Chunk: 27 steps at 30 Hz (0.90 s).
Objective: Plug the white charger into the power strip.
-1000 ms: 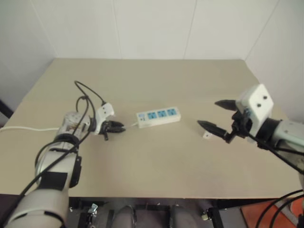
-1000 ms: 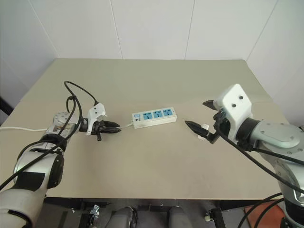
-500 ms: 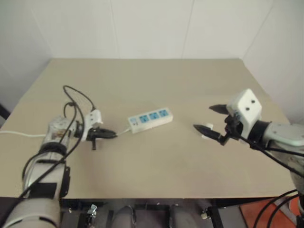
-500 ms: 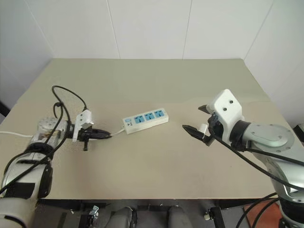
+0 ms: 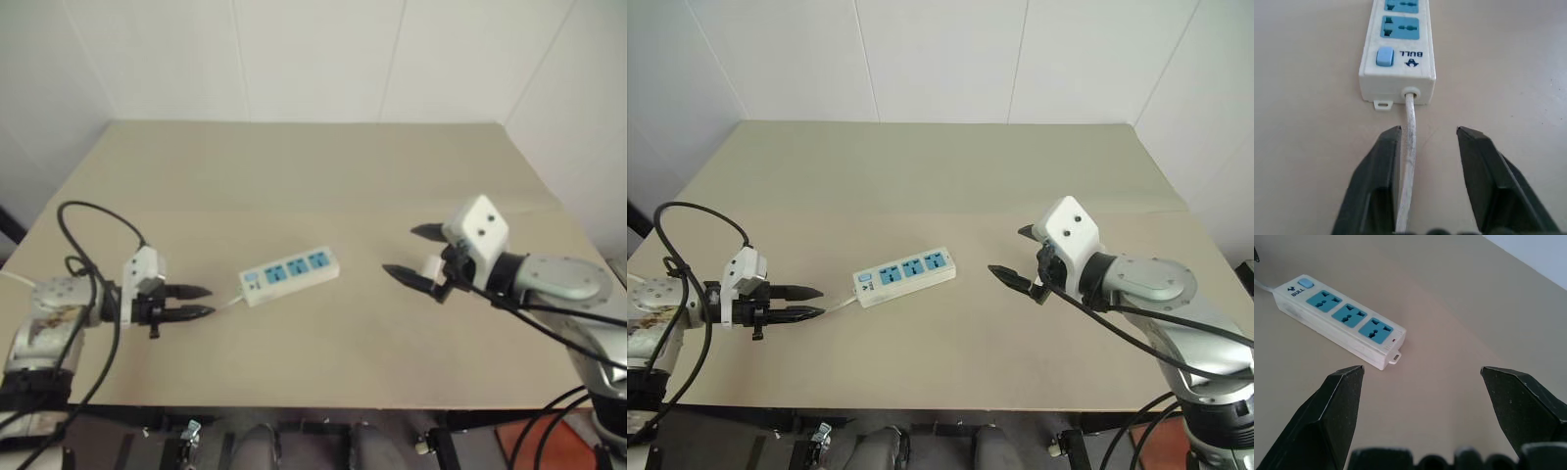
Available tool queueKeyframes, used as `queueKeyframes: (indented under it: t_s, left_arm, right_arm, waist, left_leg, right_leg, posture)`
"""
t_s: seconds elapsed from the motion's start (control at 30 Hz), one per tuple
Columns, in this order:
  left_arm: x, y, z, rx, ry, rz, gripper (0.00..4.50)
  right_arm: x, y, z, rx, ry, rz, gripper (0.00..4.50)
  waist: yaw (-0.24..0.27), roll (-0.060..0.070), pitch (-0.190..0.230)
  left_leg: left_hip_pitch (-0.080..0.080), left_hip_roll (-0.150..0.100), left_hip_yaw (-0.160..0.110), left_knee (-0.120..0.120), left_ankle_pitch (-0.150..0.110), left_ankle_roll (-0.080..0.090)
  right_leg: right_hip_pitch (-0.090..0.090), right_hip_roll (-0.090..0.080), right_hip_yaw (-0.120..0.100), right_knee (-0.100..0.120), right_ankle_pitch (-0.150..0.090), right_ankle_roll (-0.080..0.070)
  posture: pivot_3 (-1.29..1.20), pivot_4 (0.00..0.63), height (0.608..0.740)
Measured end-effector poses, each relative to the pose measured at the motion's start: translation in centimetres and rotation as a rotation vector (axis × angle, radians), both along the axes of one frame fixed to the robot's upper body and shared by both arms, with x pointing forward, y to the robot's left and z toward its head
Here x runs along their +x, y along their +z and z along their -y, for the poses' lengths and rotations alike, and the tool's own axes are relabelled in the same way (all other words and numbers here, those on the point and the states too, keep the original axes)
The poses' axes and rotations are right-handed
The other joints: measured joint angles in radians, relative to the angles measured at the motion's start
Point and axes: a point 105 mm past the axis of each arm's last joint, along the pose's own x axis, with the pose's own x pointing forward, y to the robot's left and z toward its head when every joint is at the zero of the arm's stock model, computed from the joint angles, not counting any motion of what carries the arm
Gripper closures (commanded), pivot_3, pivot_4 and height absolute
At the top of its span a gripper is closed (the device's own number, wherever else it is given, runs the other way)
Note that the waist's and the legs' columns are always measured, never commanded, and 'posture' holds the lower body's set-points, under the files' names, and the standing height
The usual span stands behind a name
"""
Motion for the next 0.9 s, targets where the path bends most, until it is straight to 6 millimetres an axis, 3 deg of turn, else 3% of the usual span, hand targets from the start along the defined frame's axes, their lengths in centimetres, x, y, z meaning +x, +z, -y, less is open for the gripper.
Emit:
queueKeyframes:
  t_s: [0.17,0.3,0.43,0.53,0.9]
  left_arm:
    - [0.3,0.2,-0.8,-0.023,0.021,0.033,0.04]
    - [1.5,1.9,-1.4,-0.083,0.021,0.11,0.04]
    - [3.1,1.9,-1.0,-0.129,0.01,0.188,0.04]
    - [4.1,1.0,0.1,-0.212,0.018,0.227,0.04]
    - [3.7,-1.6,2.7,-0.339,-0.063,0.238,0.04]
  right_arm:
    - [0.0,-0.1,0.0,0.004,0.002,-0.003,0.0]
    - [-0.3,0.0,-0.1,0.02,-0.003,0.009,0.0]
    - [-0.4,0.0,0.1,0.03,-0.025,0.018,0.0]
    - [-0.5,0.1,0.1,0.032,-0.027,0.025,0.0]
    - [-0.4,0.7,0.6,0.036,-0.051,0.04,0.0]
  waist:
    - [-0.002,0.0,0.0]
    - [0.005,0.0,0.0]
    - [0.015,0.0,0.0]
    - [0.014,-0.001,-0.001]
    - [0.006,-0.002,-0.001]
  left_leg:
    - [0.0,0.0,0.0,0.0,0.0,0.0]
    - [0.0,0.0,0.0,0.0,0.0,0.0]
    - [-0.001,-0.001,0.0,0.0,0.0,0.0]
    - [-0.002,-0.001,0.0,0.001,0.0,0.0]
    - [-0.001,-0.001,0.0,0.001,0.0,0.0]
  right_leg:
    - [0.0,0.0,0.0,0.0,0.0,0.0]
    - [0.0,0.0,0.0,0.0,0.0,0.0]
    - [0.0,-0.001,0.0,-0.001,0.0,0.0]
    - [0.0,0.0,-0.001,-0.001,0.0,0.0]
    - [0.0,0.0,0.0,0.0,0.0,0.0]
  posture:
    - [0.0,0.15,0.74]
    - [0.0,0.15,0.74]
    - [0.0,0.15,0.74]
    - [0.0,0.15,0.74]
    - [0.0,0.15,0.74]
